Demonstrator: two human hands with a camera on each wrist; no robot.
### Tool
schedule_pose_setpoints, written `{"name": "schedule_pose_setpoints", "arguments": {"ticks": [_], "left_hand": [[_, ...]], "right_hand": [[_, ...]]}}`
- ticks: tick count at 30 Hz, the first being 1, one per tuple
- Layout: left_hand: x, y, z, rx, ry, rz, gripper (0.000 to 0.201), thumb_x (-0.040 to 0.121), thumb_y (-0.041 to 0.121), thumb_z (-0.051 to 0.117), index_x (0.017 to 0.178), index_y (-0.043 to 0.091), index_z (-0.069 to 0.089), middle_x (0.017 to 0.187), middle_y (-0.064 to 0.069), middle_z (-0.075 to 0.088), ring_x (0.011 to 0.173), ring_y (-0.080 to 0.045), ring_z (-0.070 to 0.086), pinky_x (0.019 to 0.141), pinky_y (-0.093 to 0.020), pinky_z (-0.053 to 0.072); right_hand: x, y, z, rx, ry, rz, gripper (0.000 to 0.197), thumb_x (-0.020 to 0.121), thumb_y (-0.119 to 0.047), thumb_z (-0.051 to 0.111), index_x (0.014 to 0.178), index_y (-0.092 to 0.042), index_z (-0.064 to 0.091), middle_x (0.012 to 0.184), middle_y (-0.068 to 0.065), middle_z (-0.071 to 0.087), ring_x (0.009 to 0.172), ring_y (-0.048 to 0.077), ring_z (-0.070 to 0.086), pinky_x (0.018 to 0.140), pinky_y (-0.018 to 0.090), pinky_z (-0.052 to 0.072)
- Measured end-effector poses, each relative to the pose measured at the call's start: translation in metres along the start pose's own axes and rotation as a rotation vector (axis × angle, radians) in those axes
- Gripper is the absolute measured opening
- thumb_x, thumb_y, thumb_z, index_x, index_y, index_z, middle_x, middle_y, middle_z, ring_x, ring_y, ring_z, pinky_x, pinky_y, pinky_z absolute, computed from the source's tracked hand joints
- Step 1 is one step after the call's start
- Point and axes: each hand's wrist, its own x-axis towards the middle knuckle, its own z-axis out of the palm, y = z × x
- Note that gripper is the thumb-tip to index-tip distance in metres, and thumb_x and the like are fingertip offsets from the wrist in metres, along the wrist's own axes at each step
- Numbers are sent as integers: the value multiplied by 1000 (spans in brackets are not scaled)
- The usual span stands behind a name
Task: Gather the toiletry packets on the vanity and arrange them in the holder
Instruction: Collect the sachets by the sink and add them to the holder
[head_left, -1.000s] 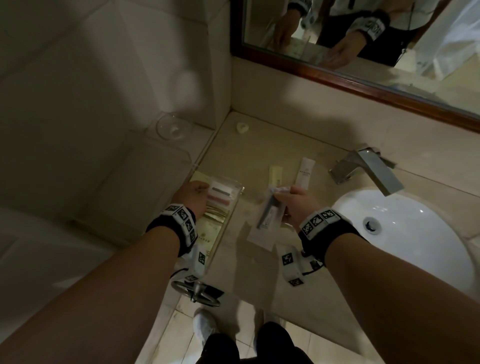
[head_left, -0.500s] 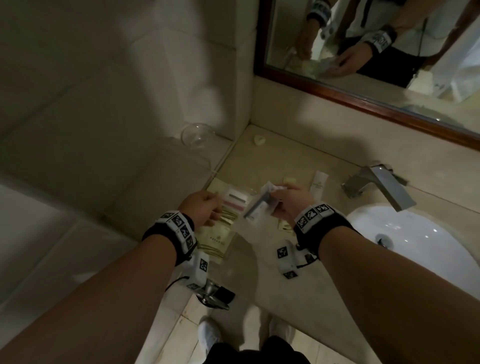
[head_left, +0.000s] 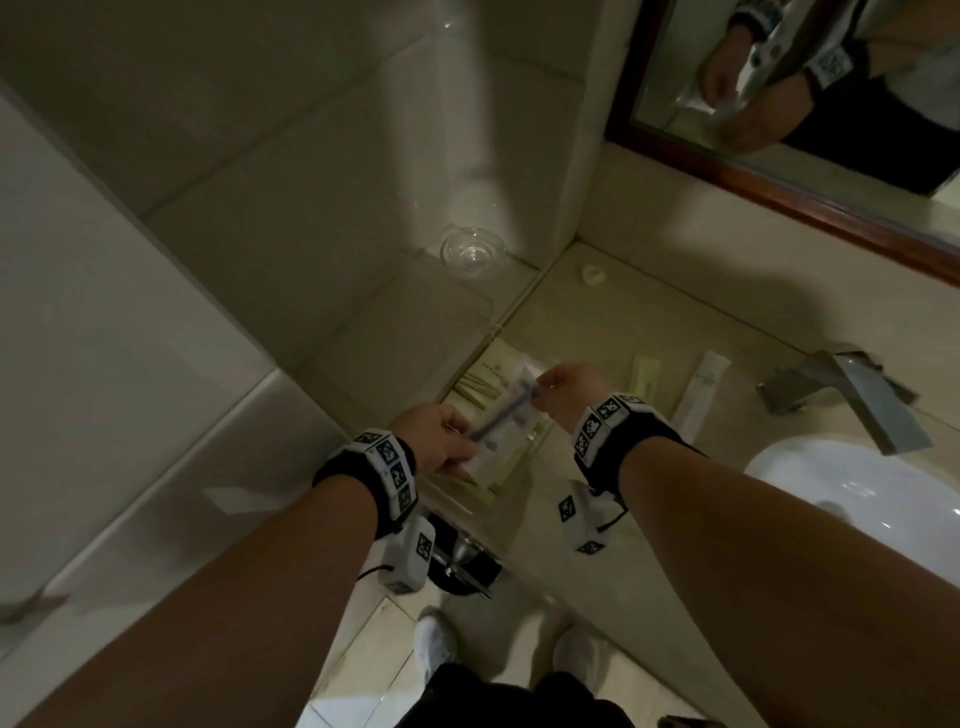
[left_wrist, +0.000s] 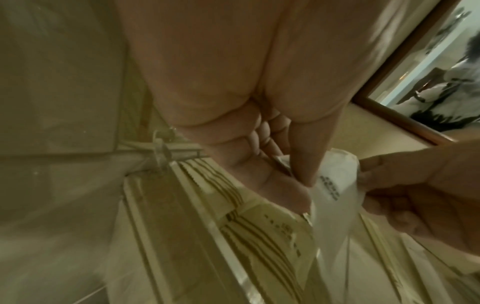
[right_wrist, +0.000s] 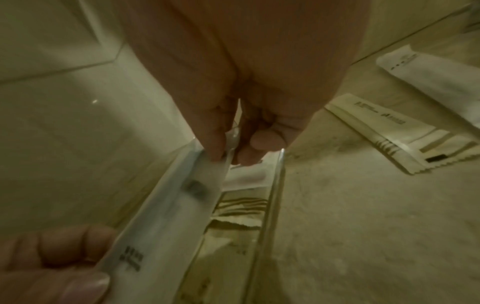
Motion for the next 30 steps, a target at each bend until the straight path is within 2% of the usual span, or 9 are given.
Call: {"name": "schedule_pose_setpoints", "arguments": {"ticks": [5, 7, 10, 15, 18, 20, 25, 28, 30], "left_hand": [[-3, -15, 8, 150, 71, 31, 16, 86, 5, 71, 98, 15, 66, 89, -6, 73, 61, -18, 72, 59, -30, 59], [-3, -21, 8, 223, 100, 39, 13, 85, 9, 72, 94, 17, 68, 85, -3, 75, 63, -15, 74, 63, -32, 60], [-5, -22, 8, 292, 122, 40, 12, 85, 13, 73, 94, 20, 69, 83, -1, 76, 68, -15, 75, 76, -36, 62], [-6, -20, 9, 456, 142, 57, 13, 86, 16, 70, 99, 20, 70, 82, 1, 75, 66, -13, 74, 72, -34, 62], [-7, -17, 7, 574, 140, 87, 15, 86, 19, 70, 101, 21, 72, 84, 1, 75, 70, -13, 73, 74, -34, 62], [-9, -16, 6, 639, 146, 105, 14, 86, 23, 69, 99, 21, 73, 87, 1, 74, 72, -14, 72, 75, -34, 62], [-11, -16, 3, 708, 210, 143, 25, 89, 33, 55, 84, 13, 71, 80, -7, 72, 73, -23, 71, 68, -36, 59], [-8, -13, 2, 689, 286, 196, 21, 90, 32, 55, 89, 17, 69, 86, 1, 70, 76, -19, 66, 71, -34, 58], [-7, -10, 3, 661, 315, 246, 17, 90, 31, 55, 95, 21, 68, 94, -1, 69, 80, -16, 64, 74, -33, 57]], "right_hand": [[3, -8, 2, -239, -28, -46, 41, 102, -28, 50, 135, -5, 58, 140, 13, 56, 125, 29, 56, 103, 33, 43], [2, -8, 4, -326, -27, -74, 40, 103, -25, 48, 137, -6, 56, 141, 13, 56, 125, 29, 56, 105, 33, 44], [-2, -3, 8, -452, -53, -112, 37, 101, -26, 51, 131, -8, 61, 132, 11, 62, 117, 27, 61, 99, 32, 49], [4, 8, 14, -500, -44, -140, 41, 99, -44, 51, 114, -11, 70, 112, 10, 70, 95, 26, 66, 80, 30, 53], [4, 13, 17, -509, -18, -153, 43, 97, -53, 50, 102, -17, 72, 104, 6, 71, 76, 19, 63, 66, 26, 44], [4, 15, 17, -536, -27, -150, 44, 97, -55, 48, 106, -19, 73, 107, 4, 70, 86, 21, 65, 68, 26, 44], [2, 12, 14, -468, -50, -120, 34, 99, -34, 50, 124, -18, 68, 127, 7, 65, 107, 26, 65, 93, 36, 54], [3, 16, 15, -360, 51, -99, 33, 96, -11, 49, 119, -24, 69, 124, 5, 66, 100, 25, 67, 89, 36, 57], [4, 18, 12, -336, 116, -114, 36, 95, -11, 49, 123, -27, 66, 131, 2, 62, 107, 24, 63, 94, 35, 54]]}}
